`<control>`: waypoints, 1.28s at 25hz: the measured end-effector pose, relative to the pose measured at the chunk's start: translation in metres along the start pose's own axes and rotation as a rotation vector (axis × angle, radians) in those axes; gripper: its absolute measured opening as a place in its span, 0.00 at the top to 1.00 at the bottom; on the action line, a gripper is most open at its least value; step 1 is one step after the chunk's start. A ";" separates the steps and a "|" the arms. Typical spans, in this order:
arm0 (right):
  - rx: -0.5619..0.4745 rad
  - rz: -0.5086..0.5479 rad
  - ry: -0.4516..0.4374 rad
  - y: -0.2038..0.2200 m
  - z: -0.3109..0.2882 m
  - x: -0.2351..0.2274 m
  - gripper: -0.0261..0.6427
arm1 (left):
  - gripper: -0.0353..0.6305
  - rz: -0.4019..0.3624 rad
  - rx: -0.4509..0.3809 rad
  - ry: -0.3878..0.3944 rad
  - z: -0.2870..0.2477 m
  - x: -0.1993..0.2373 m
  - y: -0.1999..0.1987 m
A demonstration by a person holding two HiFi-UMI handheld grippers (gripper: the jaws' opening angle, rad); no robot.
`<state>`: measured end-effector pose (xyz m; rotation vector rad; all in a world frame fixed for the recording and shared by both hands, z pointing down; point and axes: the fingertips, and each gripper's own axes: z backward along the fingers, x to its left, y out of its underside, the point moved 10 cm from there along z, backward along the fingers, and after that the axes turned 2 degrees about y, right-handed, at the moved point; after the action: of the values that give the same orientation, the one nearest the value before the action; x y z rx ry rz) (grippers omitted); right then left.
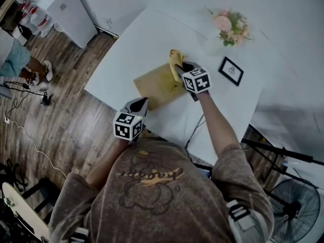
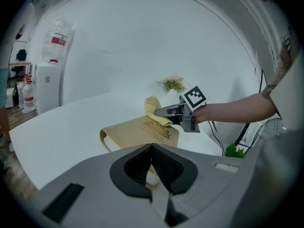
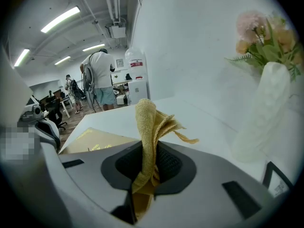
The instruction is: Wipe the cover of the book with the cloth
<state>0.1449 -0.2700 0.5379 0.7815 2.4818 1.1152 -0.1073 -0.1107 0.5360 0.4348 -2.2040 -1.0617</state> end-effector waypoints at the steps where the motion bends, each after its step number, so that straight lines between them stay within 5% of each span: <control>1: 0.000 -0.001 0.008 0.001 0.002 -0.004 0.87 | 0.94 -0.001 0.001 0.002 0.000 0.000 0.000; 10: -0.016 -0.044 0.093 0.003 0.036 -0.024 0.87 | 0.94 -0.014 -0.001 0.023 0.003 -0.007 0.002; 19: -0.095 0.001 -0.060 -0.015 0.064 0.053 0.87 | 0.94 -0.027 0.000 0.058 0.005 -0.019 0.009; 32: -0.047 0.107 -0.259 -0.012 0.039 0.152 0.87 | 0.94 0.019 -0.032 0.021 0.012 -0.020 0.018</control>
<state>0.0370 -0.1632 0.4945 0.9879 2.2151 1.0306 -0.1010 -0.0825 0.5365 0.4078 -2.1656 -1.0762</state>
